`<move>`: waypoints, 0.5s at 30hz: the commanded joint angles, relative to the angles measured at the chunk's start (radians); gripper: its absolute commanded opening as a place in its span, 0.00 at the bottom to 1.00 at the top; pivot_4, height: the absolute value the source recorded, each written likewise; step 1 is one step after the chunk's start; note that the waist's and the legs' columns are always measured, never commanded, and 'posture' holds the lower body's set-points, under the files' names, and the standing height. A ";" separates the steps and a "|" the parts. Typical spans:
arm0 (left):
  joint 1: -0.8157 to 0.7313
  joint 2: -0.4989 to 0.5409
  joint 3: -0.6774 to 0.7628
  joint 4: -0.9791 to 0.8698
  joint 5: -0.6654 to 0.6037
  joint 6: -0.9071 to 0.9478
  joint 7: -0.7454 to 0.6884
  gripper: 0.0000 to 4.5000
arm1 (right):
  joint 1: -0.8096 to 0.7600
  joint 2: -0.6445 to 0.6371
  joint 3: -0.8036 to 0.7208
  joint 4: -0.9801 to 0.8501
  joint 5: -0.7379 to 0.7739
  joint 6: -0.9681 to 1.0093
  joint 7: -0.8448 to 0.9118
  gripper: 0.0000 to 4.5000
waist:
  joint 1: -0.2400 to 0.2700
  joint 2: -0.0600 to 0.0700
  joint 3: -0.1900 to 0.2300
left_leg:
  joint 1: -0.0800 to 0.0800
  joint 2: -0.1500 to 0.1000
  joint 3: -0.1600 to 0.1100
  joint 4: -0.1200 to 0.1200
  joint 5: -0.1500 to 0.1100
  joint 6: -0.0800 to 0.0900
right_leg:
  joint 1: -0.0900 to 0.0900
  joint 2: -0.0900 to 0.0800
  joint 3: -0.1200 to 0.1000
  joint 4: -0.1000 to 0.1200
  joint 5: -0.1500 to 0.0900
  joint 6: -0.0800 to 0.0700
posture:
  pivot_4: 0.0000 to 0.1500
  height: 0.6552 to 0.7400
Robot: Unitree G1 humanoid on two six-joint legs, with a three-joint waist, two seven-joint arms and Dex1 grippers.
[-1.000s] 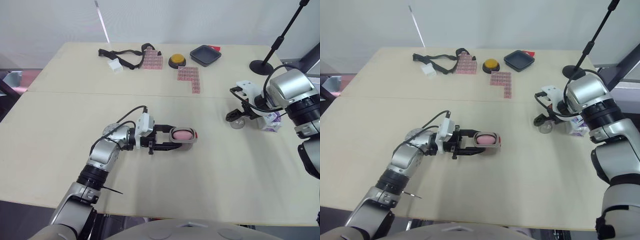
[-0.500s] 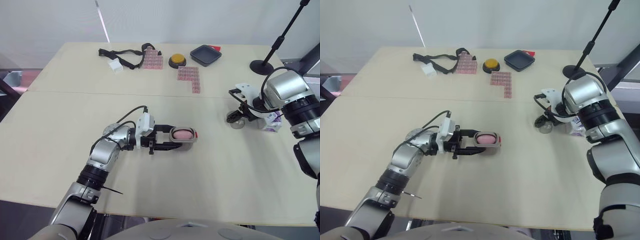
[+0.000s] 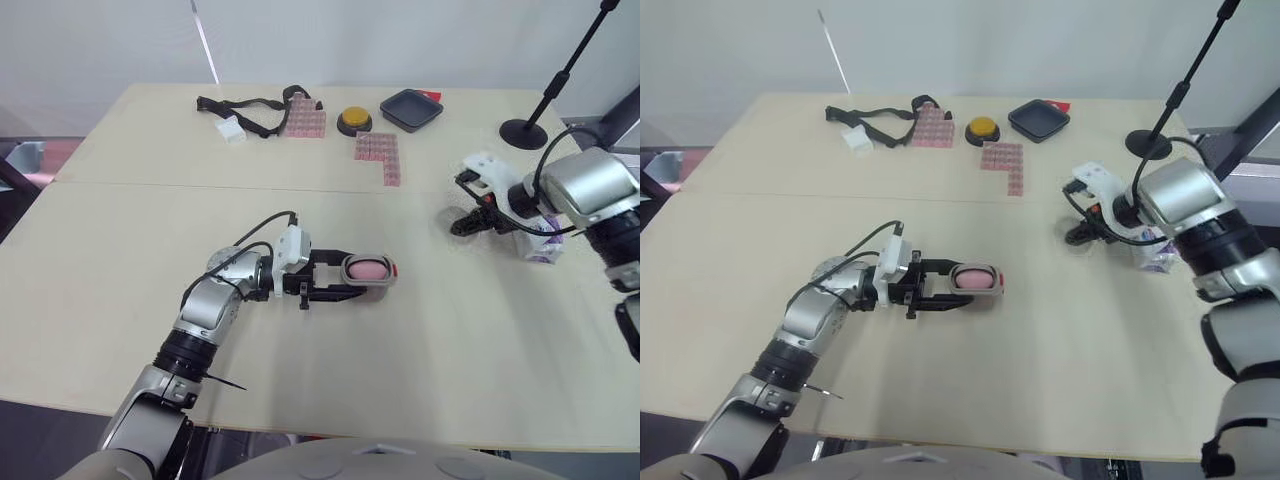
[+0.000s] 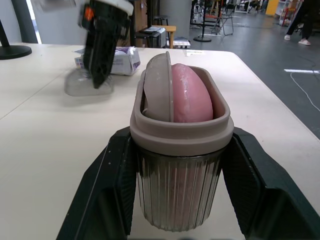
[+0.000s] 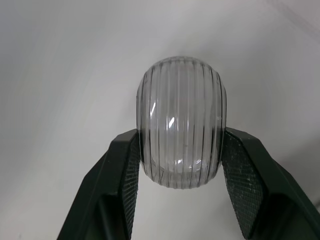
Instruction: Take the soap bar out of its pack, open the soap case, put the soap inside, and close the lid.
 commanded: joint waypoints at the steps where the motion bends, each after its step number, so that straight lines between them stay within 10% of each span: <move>1: -0.018 -0.003 0.005 -0.012 -0.004 -0.017 -0.003 0.43 | -0.028 -0.064 0.000 -0.142 -0.004 -0.158 0.192 0.43 | -0.001 0.000 0.000 | 0.000 0.000 0.000 0.000 0.000 0.000 | 0.000 0.000 0.000 0.000 0.000 0.000 | 1.00 1.00; 15: -0.073 -0.041 0.002 0.069 0.020 -0.025 -0.016 0.43 | -0.243 -0.061 0.120 -0.497 -0.013 -0.084 0.465 0.43 | -0.004 0.000 0.000 | -0.008 0.001 0.000 0.011 0.001 0.001 | -0.012 0.000 0.002 0.015 0.000 0.000 | 1.00 1.00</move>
